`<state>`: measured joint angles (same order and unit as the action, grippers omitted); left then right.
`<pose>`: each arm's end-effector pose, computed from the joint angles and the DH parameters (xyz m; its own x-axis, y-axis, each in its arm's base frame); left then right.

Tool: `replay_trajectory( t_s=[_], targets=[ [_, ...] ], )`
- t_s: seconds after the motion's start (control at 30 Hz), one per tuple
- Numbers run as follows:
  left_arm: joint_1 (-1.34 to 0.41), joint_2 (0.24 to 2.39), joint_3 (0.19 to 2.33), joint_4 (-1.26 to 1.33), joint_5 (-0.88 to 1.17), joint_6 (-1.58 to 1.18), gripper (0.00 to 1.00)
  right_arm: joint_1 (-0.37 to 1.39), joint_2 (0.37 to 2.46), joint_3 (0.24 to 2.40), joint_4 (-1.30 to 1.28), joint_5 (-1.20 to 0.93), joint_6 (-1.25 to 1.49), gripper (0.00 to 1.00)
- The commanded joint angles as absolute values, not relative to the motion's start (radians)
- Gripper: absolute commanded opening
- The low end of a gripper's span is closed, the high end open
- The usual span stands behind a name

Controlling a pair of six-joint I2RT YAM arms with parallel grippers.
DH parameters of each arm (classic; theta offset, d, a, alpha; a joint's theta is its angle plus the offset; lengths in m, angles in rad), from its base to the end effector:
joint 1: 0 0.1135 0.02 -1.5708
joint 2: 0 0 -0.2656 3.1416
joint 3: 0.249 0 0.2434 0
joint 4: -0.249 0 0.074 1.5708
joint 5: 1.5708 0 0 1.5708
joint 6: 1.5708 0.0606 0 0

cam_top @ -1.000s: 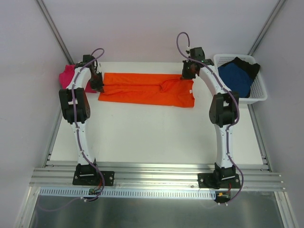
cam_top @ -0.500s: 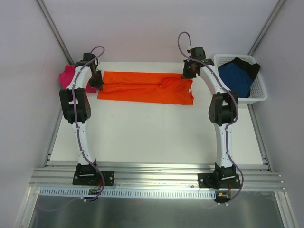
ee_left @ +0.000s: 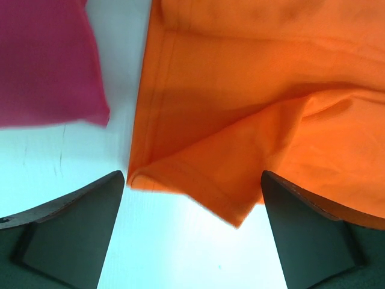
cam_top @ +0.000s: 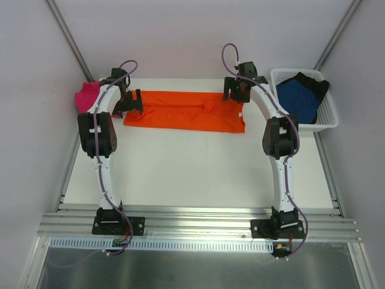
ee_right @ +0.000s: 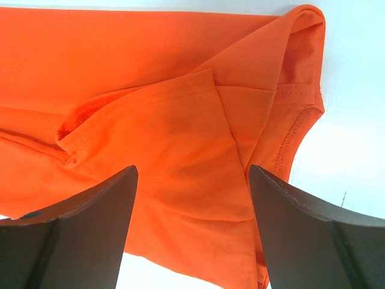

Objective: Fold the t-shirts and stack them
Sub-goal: Fold the tshirt

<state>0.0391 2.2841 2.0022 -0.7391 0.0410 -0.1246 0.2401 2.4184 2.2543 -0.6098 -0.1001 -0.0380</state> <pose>0.5071 0.0173 0.1916 -0.8432 -0.1572 -0.5141 -0.1234 0.9873 -0.0996 0.5403 0.1385 0.2160 -0.6668 -0.2022 -0.7173 -0.3316 0.9425 0.0426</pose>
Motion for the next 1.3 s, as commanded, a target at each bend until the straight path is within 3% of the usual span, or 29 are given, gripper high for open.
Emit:
replay_trajectory(
  t_s=[0.0, 0.23, 0.5, 1.27],
  targets=[
    [0.041, 2.123, 1.961, -0.750, 0.011, -0.158, 0.99, 0.247, 2.275, 2.252, -0.612, -0.106, -0.040, 0.79],
    [0.051, 1.970, 1.914, -0.758, -0.040, -0.172, 0.99, 0.287, 2.197, 2.107, -0.621, -0.201, -0.003, 0.77],
    [0.034, 1.910, 1.841, -0.770, 0.077, -0.176, 0.99, 0.336, 2.187, 1.973, -0.630, -0.299, 0.084, 0.77],
    [0.003, 2.238, 1.967, -0.769, 0.146, -0.130, 0.96, 0.308, 2.319, 1.990, -0.635, -0.322, 0.127, 0.77]
  ],
)
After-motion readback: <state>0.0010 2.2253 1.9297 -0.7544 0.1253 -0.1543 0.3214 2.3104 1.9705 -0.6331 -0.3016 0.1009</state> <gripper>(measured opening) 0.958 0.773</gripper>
